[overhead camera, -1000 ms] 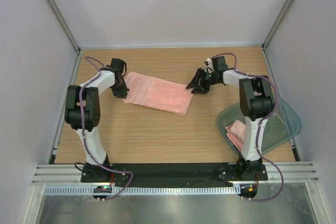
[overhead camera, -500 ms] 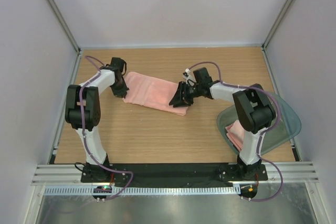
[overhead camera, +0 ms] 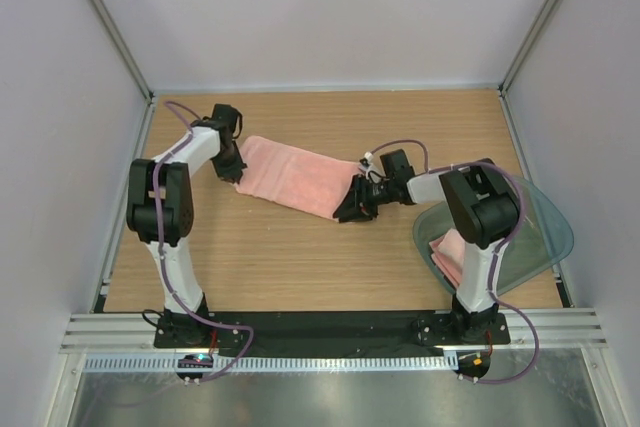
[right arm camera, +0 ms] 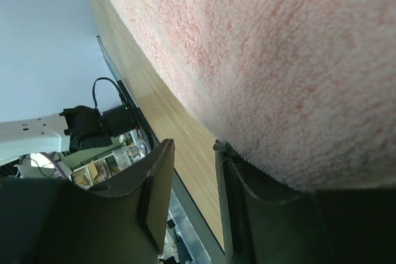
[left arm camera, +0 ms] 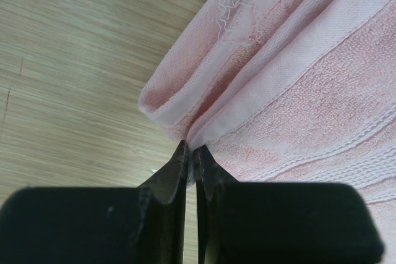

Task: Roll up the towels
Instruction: Roll the towel

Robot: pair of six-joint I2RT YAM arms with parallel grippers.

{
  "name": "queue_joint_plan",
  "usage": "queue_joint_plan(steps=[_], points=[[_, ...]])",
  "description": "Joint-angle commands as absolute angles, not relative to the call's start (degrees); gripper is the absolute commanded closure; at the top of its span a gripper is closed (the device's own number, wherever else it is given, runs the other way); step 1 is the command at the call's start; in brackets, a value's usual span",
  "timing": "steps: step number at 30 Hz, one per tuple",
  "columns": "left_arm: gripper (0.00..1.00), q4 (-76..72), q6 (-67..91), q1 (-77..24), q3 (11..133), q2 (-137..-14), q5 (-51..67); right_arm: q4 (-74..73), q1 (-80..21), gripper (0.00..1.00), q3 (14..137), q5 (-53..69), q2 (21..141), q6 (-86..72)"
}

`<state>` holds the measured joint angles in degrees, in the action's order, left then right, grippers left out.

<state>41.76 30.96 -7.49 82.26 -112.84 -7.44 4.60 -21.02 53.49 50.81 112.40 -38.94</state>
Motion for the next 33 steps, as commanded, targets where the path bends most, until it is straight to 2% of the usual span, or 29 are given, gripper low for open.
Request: queue_joint_plan(steps=[1, 8, 14, 22, 25, 26, 33], points=[[0.94, 42.19, 29.01, -6.86, 86.22, -113.55, -10.55, 1.67, -20.21, 0.59, 49.22, 46.67, 110.92, -36.38], [0.95, 43.16, 26.72, -7.2, 89.65, -113.82, -11.34, -2.72, -20.21, 0.59, 47.81, 46.41, 103.89, -34.98], [0.91, 37.8, 22.5, -8.35, 88.94, -110.48, -9.93, -5.62, -20.74, 0.58, 49.39, 46.58, 101.34, -34.72], [0.88, 39.55, 21.79, -8.09, 92.9, -120.76, -11.95, -6.59, -22.41, 0.55, 54.92, 48.86, 98.26, -36.12], [0.8, 39.02, 21.8, -8.0, 93.16, -122.25, -11.86, -5.72, -22.94, 0.55, 58.96, 51.5, 98.35, -37.52], [0.72, 39.11, 21.97, -8.0, 93.43, -123.21, -11.87, -4.67, -23.11, 0.54, 60.98, 52.46, 98.87, -37.96], [0.7, 39.46, 22.06, -7.91, 95.01, -125.33, -12.21, 3.42, -25.57, 0.56, 69.25, 55.72, 107.92, -43.77]])
